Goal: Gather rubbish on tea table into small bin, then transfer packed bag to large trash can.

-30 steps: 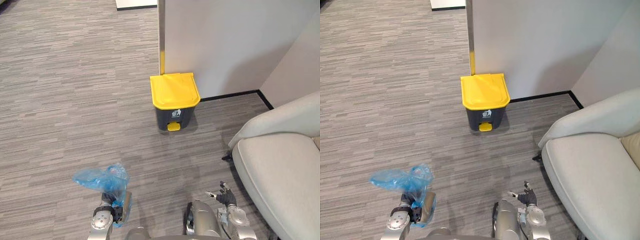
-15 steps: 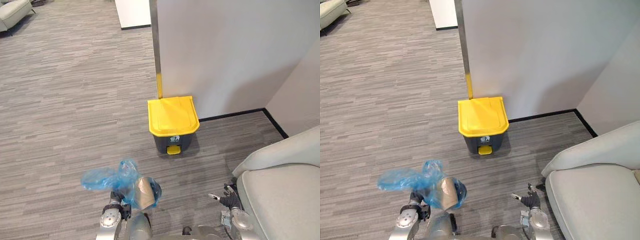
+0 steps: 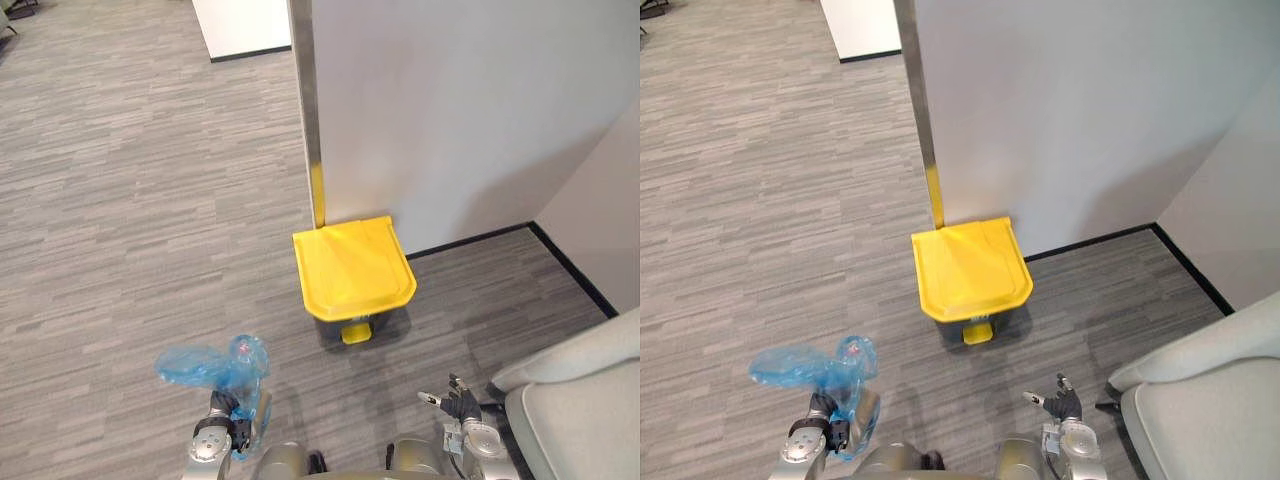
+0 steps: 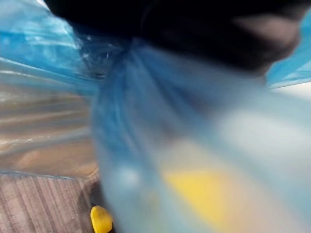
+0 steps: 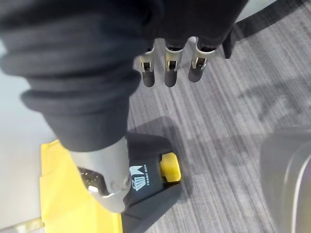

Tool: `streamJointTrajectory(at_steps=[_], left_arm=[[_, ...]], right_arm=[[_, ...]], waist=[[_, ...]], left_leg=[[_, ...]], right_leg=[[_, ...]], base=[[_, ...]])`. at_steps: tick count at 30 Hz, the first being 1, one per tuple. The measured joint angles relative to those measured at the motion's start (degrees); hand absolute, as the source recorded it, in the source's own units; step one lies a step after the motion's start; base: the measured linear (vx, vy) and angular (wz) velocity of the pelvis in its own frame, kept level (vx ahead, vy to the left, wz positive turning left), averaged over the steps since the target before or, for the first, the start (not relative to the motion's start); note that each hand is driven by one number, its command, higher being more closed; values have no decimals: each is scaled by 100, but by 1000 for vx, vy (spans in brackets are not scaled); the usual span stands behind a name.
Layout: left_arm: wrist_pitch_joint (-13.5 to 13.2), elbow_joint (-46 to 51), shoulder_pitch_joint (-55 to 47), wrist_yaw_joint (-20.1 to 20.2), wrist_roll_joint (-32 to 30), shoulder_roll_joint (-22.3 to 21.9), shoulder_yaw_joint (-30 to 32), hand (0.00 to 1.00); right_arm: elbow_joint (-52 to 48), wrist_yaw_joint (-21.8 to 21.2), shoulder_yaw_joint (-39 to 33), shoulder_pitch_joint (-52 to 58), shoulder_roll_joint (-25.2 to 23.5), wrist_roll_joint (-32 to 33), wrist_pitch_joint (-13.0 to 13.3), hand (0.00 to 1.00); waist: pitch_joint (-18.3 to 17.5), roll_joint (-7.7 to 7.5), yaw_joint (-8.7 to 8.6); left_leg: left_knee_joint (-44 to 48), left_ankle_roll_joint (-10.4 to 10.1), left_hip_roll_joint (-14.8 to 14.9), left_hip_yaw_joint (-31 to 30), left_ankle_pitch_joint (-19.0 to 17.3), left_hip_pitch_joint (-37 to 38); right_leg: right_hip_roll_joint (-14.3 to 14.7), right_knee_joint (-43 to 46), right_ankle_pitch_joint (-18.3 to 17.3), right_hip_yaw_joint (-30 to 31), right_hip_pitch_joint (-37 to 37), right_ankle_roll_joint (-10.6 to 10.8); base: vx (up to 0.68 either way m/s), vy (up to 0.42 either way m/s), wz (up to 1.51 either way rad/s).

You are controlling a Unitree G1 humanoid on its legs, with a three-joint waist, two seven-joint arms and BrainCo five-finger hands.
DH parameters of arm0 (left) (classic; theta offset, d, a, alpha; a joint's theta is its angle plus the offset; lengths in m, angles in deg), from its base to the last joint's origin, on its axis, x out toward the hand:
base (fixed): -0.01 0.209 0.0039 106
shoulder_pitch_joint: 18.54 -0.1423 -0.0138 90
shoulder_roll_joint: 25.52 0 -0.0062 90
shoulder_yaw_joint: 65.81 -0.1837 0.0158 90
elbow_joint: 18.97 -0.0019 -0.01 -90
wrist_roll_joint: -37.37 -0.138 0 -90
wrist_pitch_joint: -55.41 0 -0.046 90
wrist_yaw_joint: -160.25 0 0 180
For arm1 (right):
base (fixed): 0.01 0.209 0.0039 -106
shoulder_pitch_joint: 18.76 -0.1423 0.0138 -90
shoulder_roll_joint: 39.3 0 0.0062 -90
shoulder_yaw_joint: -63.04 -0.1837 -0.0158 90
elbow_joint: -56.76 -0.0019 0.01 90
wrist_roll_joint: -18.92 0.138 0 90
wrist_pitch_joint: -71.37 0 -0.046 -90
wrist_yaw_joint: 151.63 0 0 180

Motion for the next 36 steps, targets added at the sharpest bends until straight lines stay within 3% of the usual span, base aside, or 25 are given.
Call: streamJointTrajectory(at_steps=[2, 3, 4, 6, 9, 11, 12, 13, 14, 15, 17, 20, 22, 29, 36], left_arm=[[-9, -10, 83, -12, 1, -3, 6, 100], [-20, -11, 77, -19, 2, 22, 14, 100], [-22, -76, 87, -11, 2, 0, 26, 100], [-17, -167, 69, 0, 0, -160, 47, 100], [-18, -168, 176, 34, 0, -259, 49, 100], [-17, -161, 236, 44, 0, -324, 55, 100], [-16, -122, 238, 49, 0, -392, 57, 100], [-18, -68, 163, 53, 0, -422, 48, 100], [-17, -11, 77, 59, 0, -431, 43, 100], [-17, 7, 60, 61, 0, -430, 43, 100], [-16, 8, 88, 61, -1, -429, 36, 100], [-12, -52, 148, 57, -1, -316, -11, 100], [0, -225, 170, 56, -2, -275, -23, 100], [33, -417, 139, 45, -3, -21, -21, 100], [27, -653, 149, 43, -2, 17, -22, 100]], right_arm=[[4, 0, -9, -4, 14, 1, 0, 0], [2, 1, -1, 35, -4, 2, 0, 0], [40, 0, 13, 123, 25, 1, 3, 0], [55, 8, -36, 121, 146, 1, 0, 0], [48, 18, -85, 103, 224, 5, 9, 0], [6, 21, -81, 215, 220, 8, 1, 0], [-86, 23, -74, 312, 189, 27, 4, 0], [-121, 31, -74, 368, 134, 66, 3, 0], [-179, 42, -82, 371, 86, 83, 5, 0], [-215, 47, -108, 368, 54, 113, 6, 0], [-243, 48, -204, 351, 37, 194, 11, 0], [-174, 42, -264, 330, -108, 201, 4, 0], [-15, 48, -364, 247, -102, 201, 1, 0], [136, 47, -360, 223, -73, 200, 4, 0], [282, 49, -479, 171, 46, 204, 1, 0]], waist=[[8, 10, -20], [-20, -53, -13], [-38, -72, -7], [-152, 149, 66], [-178, 225, 50], [-157, 220, 51], [-130, 189, 65], [-81, 94, 91], [-89, 114, 83], [-94, 127, 70], [-98, 204, 70], [-123, 98, 92], [-112, 61, 90], [-131, 111, 70], [-146, 112, 54]], left_leg=[[50, -75, 99, -169, -26, 119], [91, -196, 78, -244, -64, 193], [126, -387, 27, -373, -181, 272], [-7, -511, 280, -501, -121, 377], [-215, -856, 394, -623, 124, 461], [612, -917, 510, -639, 302, 188], [1495, -938, 619, -618, 594, -131], [1927, -890, 752, -541, 517, -279], [2045, -728, 899, -415, 420, -464], [1927, -697, 950, -365, 410, -544], [723, -613, 1002, -261, 698, -667], [-352, -642, 682, -278, 677, -336], [-558, -570, 571, -261, 749, -315], [-1303, -547, 337, -155, 1055, 121], [-1740, -582, 318, -159, 1297, 258]], right_leg=[[272, -810, 63, -22, -357, -77], [362, -1725, 561, -41, -335, -181], [356, -1949, 1030, -82, -248, -378], [560, -2197, 1035, -205, -43, -445], [645, -2600, 1041, -396, 196, -496], [639, -2988, 1037, -537, 618, -505], [615, -3241, 1051, -588, 997, -528], [591, -3379, 1053, -595, 1210, -532], [581, -3482, 1038, -621, 1348, -546], [579, -3511, 1036, -631, 1377, -540], [572, -3484, 1004, -642, 1371, -398], [431, -3726, 1127, -618, 1283, -185], [399, -3844, 1227, -610, 1273, -145], [299, -3911, 1254, -478, 1326, -121], [376, -4073, 1382, -466, 1315, -175]], base=[[342, -134, 41], [352, -139, 43], [337, -108, 27], [327, -99, 4], [236, -89, 21], [174, -64, 41], [154, -11, 25], [156, 29, 15], [84, 58, 0], [49, 92, -1], [82, 163, 6], [79, 151, 15], [31, 99, 3], [4, 30, -6], [-17, -21, -3]])
